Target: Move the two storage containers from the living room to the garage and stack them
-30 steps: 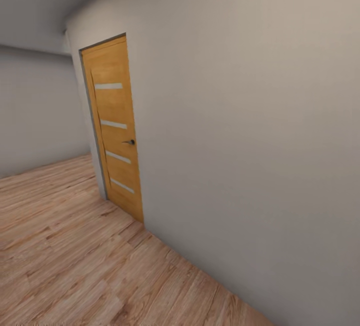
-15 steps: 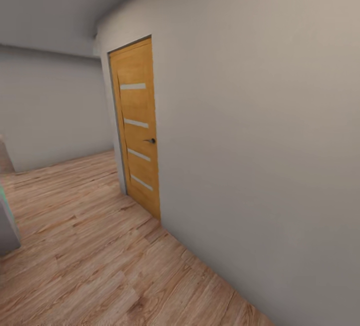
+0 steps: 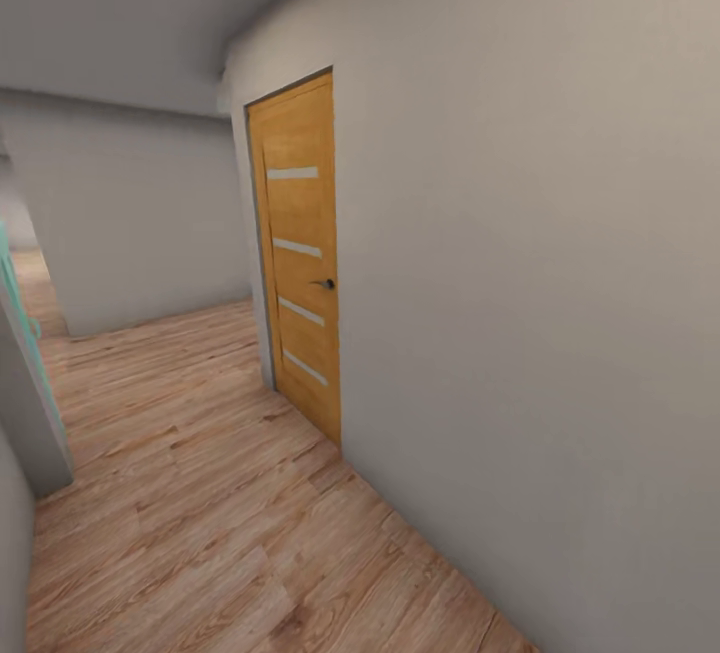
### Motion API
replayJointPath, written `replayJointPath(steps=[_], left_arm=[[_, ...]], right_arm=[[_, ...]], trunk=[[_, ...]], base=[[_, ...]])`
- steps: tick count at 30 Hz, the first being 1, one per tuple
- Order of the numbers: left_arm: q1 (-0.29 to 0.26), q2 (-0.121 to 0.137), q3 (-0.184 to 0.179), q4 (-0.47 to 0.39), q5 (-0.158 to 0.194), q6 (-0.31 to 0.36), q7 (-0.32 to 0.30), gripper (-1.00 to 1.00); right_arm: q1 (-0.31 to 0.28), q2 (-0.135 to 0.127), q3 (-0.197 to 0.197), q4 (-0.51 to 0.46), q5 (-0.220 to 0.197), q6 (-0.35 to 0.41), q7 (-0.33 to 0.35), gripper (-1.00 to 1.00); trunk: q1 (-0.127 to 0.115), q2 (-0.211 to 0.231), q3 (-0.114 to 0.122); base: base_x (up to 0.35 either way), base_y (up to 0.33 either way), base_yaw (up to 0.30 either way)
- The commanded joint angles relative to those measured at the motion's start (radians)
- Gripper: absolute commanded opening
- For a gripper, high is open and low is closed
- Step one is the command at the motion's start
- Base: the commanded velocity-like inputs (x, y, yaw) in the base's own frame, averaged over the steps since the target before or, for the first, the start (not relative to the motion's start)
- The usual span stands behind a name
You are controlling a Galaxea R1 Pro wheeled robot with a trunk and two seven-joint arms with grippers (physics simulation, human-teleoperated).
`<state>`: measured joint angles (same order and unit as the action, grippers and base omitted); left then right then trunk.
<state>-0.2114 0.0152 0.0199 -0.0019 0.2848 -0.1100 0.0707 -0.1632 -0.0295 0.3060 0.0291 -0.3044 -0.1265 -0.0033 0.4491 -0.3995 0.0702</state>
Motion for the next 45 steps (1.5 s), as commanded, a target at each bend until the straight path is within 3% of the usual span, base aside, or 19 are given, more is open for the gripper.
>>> replayJointPath(steps=[1,21,28,34,45], left_arm=[[0.0,0.0,0.002,0.001,0.002,-0.001,0.001,1.0],[0.0,0.002,0.002,0.0,0.003,0.013,0.001,1.0],[0.0,0.002,0.002,0.0,0.004,0.013,0.001,1.0],[0.0,0.002,0.002,0.0,0.004,0.013,0.001,1.0],[0.0,0.002,0.002,0.0,0.004,0.013,0.001,1.0]], right_arm=[[-0.001,0.0,0.009,0.003,-0.008,-0.005,0.0,1.0],[-0.001,0.001,0.01,0.003,-0.008,-0.007,0.0,1.0],[-0.001,0.0,0.01,0.003,-0.005,-0.007,-0.001,1.0],[-0.001,0.0,0.009,0.003,0.037,-0.007,-0.001,1.0],[-0.001,0.001,0.009,0.003,0.042,-0.008,-0.003,1.0]], trunk=[[0.001,-0.001,0.0],[0.001,-0.001,0.0],[0.001,-0.001,0.0],[0.001,-0.001,0.0],[0.001,-0.001,0.0]], base=[[0.317,0.0,0.006],[0.321,0.0,0.004],[0.322,0.0,0.226],[0.321,0.0,0.266],[0.321,0.0,0.269]])
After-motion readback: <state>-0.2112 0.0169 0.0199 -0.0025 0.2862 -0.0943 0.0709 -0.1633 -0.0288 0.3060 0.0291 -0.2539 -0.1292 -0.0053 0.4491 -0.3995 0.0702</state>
